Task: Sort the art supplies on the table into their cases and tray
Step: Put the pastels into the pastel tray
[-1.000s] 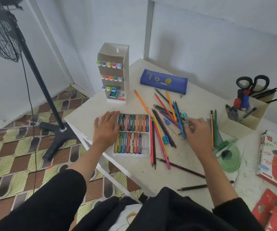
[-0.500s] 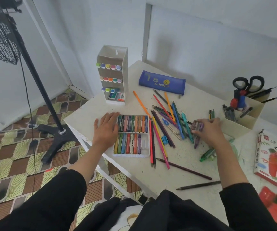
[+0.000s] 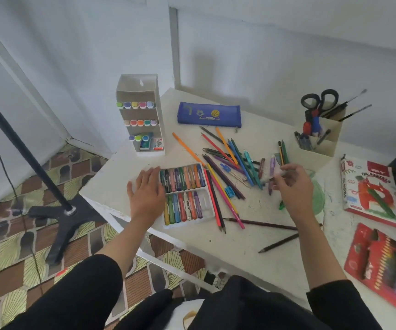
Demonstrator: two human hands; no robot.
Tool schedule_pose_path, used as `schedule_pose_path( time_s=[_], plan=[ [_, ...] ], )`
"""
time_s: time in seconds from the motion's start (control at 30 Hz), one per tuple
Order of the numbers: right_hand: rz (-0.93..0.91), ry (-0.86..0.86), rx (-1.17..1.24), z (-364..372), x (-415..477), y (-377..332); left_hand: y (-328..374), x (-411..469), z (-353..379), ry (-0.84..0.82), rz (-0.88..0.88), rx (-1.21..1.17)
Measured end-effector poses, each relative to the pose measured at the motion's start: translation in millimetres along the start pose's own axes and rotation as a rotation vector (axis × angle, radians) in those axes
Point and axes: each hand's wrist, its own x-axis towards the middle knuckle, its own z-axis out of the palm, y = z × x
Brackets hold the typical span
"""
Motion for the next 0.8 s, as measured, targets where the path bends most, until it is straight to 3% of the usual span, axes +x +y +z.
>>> schedule_pose_path(
  time_s=[0.13,0.27,0.47,0.8],
  plan=[
    [0.152,-0.048,0.264,5.9,-33.5,-13.5,-2.7,-0.6,0.9,-0.014,0.015,0.007],
    [0.257,-0.096,0.268,28.1,-71.1,-21.0,-4.6,2.6,2.1,-0.032,0.034,0.020],
    [0.208,-0.026,0.017,84.1,-99.2,-32.1,-5.5,2.1,0.6,-0.056,0.044,0.012],
    [0.052,-0.060,-0.380,135.2,-110.2,-38.4,-5.3,-1.3,0.3,-0.052,0.051,-0.004]
  ],
)
